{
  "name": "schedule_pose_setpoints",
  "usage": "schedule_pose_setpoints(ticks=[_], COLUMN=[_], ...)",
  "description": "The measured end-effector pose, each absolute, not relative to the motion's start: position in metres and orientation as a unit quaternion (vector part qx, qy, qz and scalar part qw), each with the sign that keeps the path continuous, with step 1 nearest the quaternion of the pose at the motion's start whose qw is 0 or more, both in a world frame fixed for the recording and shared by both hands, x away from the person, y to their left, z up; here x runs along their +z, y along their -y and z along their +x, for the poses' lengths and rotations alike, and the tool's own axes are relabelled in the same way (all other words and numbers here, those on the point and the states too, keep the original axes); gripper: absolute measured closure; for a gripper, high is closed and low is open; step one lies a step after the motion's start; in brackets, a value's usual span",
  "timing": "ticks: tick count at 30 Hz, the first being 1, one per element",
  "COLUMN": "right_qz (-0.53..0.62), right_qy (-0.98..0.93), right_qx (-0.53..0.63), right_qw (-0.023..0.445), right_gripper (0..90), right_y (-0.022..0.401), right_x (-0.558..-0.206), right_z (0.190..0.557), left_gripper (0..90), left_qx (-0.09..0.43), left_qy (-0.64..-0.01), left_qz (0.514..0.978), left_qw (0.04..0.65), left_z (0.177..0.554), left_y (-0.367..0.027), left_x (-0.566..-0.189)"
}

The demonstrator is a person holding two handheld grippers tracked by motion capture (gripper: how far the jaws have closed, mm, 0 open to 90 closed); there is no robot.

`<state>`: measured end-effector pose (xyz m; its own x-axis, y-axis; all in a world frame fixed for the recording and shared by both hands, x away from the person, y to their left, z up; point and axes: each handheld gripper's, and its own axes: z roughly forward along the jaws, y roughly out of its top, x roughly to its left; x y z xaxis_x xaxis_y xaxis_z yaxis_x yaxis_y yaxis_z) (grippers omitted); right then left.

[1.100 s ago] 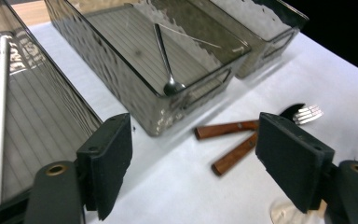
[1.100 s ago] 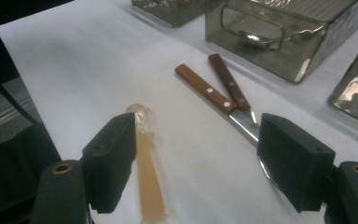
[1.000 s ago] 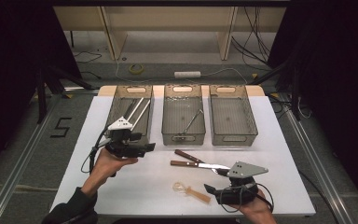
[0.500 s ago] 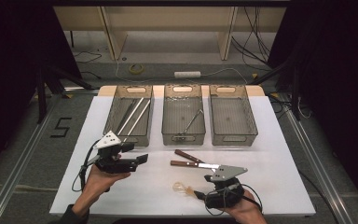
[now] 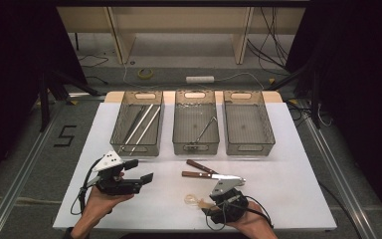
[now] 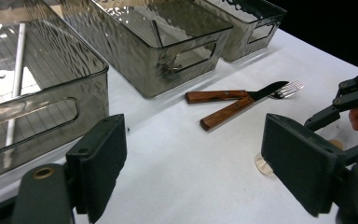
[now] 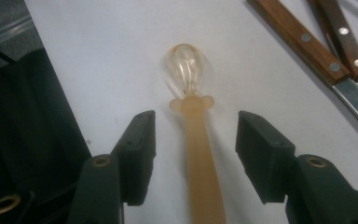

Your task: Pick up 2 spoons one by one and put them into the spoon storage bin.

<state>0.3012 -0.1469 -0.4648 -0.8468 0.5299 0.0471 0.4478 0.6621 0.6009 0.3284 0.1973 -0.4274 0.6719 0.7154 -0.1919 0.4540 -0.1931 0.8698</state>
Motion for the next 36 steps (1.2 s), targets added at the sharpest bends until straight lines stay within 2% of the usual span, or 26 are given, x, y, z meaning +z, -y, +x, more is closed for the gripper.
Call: schedule_pose_setpoints(ticks=[28,36], right_qz=[0.245,0.235], right_qy=[-0.932,-0.933], right_qx=[0.259,0.266], right_qw=[0.068,0.064], right_gripper=[75.4,78.4], right_y=[0.131,0.132], right_x=[-0.473,-0.470], right_z=[0.306,0.305], left_gripper=[20.7,20.7], left_qx=[0.145,0.150], left_qy=[-0.378,-0.379], left_qz=[0.758,0.756], left_qw=[0.511,0.512], left_z=[0.311,0.309], left_y=[-0.202,-0.203], left_x=[-0.427,-0.427])
